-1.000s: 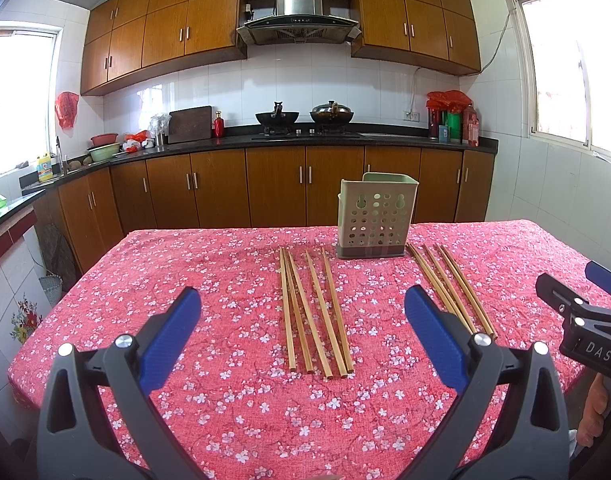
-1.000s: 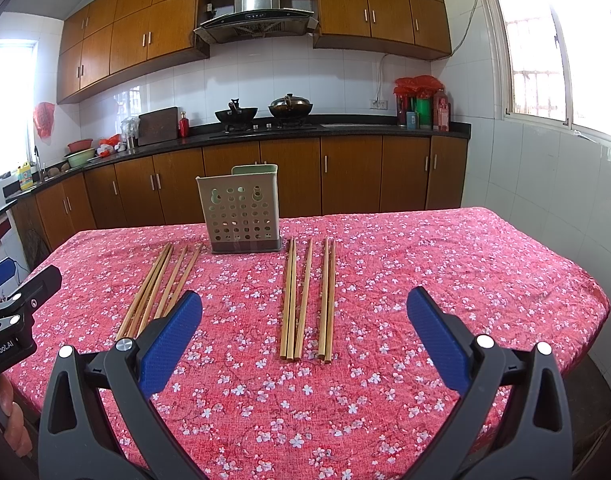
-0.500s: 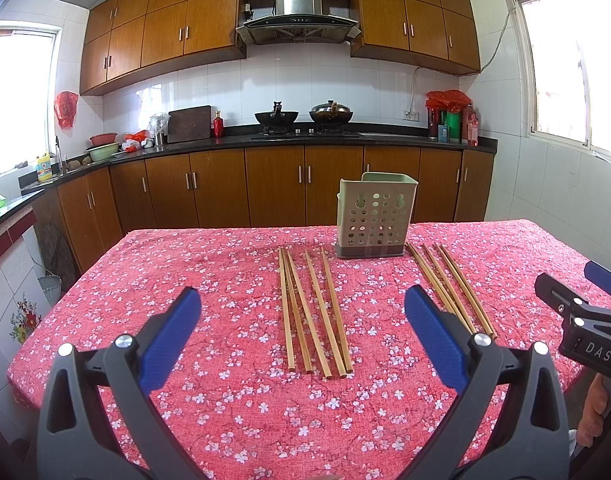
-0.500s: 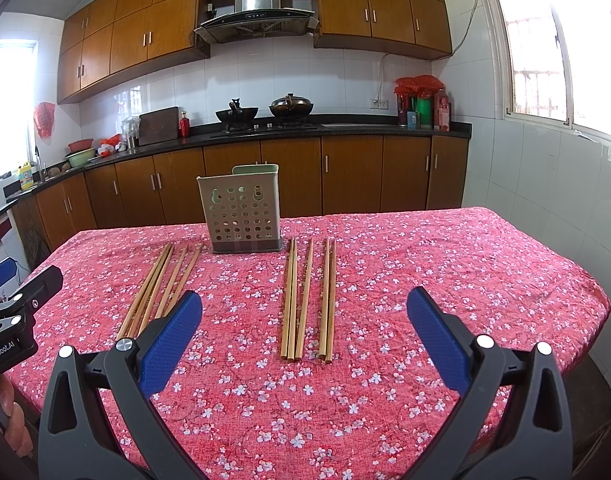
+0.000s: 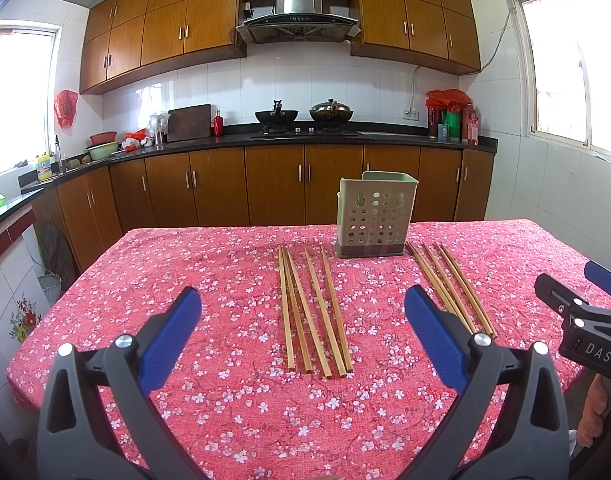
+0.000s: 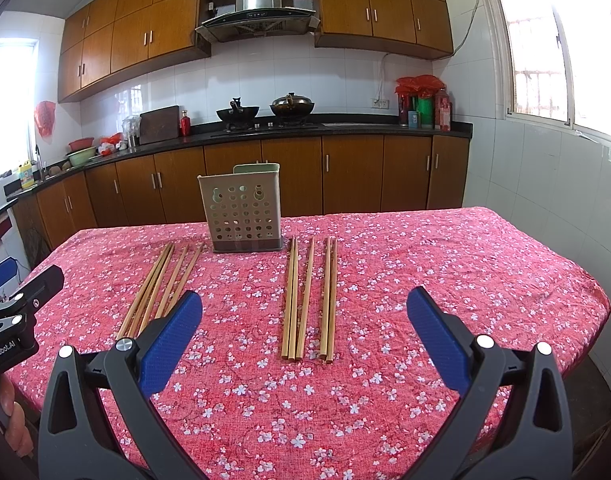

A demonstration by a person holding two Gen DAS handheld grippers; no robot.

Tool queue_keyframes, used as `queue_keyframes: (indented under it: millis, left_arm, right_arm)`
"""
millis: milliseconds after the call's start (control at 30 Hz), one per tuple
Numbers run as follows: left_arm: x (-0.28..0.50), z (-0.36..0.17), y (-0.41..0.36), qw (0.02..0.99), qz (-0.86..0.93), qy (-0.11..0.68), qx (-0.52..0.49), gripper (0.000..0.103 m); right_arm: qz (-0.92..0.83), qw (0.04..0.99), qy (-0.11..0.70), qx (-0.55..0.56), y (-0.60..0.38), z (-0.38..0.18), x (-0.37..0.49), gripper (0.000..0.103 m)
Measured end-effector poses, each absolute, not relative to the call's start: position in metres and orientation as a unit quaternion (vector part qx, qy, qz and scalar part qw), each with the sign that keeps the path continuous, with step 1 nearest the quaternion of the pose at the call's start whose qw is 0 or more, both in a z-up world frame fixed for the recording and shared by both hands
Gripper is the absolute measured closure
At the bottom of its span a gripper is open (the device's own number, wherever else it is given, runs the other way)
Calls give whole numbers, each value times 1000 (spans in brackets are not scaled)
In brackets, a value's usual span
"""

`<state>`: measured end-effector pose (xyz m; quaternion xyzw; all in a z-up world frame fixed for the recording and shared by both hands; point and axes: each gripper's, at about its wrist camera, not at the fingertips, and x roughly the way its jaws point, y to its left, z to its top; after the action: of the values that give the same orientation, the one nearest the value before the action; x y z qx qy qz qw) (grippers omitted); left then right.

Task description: Organize utensils

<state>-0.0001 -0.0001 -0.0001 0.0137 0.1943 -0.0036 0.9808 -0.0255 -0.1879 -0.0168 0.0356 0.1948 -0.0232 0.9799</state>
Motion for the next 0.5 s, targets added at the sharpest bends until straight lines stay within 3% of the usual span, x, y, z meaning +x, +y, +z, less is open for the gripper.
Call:
queue_keyframes:
  millis: [333, 500]
  left_arm:
    - [6, -12, 1, 979, 13, 205, 18, 4]
    - [28, -26, 11, 967, 29, 254, 14, 4]
  right_arm:
    - [-20, 978, 203, 37, -193, -19, -25, 2]
    - [-28, 966, 252, 59, -204, -34, -2, 3]
